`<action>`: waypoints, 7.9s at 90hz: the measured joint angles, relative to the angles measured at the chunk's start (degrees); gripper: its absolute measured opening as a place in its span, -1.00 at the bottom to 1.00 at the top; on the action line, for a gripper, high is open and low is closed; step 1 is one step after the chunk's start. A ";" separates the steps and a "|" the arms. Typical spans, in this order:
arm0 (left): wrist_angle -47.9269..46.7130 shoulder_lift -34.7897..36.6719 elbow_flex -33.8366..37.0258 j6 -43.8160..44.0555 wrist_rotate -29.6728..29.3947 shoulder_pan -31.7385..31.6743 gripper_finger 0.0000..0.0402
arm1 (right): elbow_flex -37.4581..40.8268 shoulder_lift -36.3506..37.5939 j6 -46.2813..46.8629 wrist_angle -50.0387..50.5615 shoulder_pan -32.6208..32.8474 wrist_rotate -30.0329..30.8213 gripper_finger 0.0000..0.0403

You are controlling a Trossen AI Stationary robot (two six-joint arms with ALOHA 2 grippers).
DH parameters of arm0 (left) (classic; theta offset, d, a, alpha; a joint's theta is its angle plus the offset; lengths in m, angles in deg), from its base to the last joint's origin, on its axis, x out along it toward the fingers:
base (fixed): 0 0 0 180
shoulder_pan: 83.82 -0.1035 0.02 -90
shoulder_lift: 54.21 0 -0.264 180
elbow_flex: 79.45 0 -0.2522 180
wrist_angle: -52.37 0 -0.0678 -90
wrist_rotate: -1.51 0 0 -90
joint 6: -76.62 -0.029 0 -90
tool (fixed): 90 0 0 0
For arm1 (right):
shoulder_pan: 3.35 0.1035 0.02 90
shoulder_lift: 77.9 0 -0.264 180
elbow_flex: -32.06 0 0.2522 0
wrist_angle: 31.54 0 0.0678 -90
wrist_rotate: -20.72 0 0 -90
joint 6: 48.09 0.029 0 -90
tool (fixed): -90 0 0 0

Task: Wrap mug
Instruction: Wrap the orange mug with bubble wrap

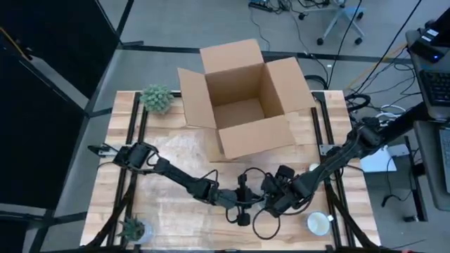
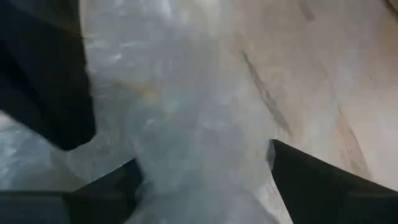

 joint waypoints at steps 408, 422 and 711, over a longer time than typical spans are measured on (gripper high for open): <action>-34.98 8.13 7.72 15.38 0.10 -12.11 -1.00 | -2.14 -3.37 -39.16 -14.25 1.83 -10.06 -0.91; -34.71 7.84 7.72 15.37 0.09 -12.41 -1.00 | -5.27 -3.37 -40.97 -14.87 1.82 -12.90 -0.95; -6.19 7.08 4.06 9.92 1.29 5.90 -0.26 | -8.59 -8.62 -33.97 -10.52 -1.05 -13.46 -0.16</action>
